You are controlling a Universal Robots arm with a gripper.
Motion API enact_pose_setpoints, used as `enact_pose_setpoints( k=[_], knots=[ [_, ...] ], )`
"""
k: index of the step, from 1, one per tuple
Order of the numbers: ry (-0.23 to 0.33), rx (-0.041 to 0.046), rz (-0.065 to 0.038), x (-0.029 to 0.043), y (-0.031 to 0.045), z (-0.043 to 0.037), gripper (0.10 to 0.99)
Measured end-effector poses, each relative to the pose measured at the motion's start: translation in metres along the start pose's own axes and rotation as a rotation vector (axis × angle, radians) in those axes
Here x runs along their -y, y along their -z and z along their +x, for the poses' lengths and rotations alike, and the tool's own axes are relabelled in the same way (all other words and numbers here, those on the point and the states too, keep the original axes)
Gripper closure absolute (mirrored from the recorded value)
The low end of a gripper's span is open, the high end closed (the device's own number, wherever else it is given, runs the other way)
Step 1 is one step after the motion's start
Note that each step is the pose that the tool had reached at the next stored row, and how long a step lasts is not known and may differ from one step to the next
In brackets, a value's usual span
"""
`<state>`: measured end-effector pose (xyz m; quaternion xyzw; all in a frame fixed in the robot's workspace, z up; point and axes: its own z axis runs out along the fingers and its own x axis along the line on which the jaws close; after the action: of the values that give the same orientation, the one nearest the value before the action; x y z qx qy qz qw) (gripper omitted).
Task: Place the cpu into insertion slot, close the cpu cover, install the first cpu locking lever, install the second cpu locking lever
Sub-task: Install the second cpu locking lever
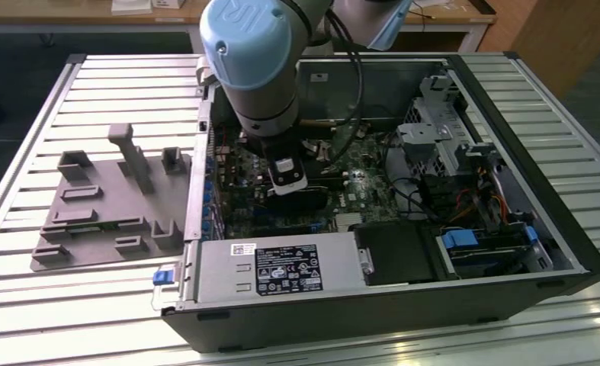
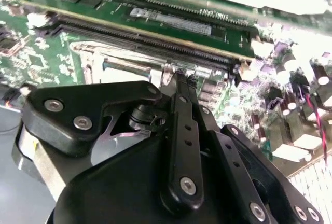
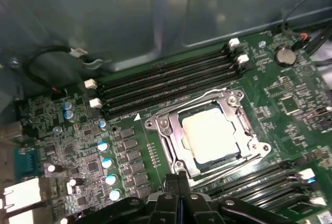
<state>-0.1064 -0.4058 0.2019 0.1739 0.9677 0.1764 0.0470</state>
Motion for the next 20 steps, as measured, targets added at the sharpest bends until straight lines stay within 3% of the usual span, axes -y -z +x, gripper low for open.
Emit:
enact_pose_setpoints(
  k=[5,7,12,20],
  knots=[
    [0.001,0.0024,0.007,-0.005,0.013,-0.0005,0.98],
    [0.003,0.0066,0.018,-0.0068,0.0167,-0.0012,0.98],
    [0.005,0.0205,0.058,-0.01,0.0202,-0.0063,0.98],
    [0.005,0.0285,0.094,-0.0165,0.0171,-0.0253,0.98]
  ],
)
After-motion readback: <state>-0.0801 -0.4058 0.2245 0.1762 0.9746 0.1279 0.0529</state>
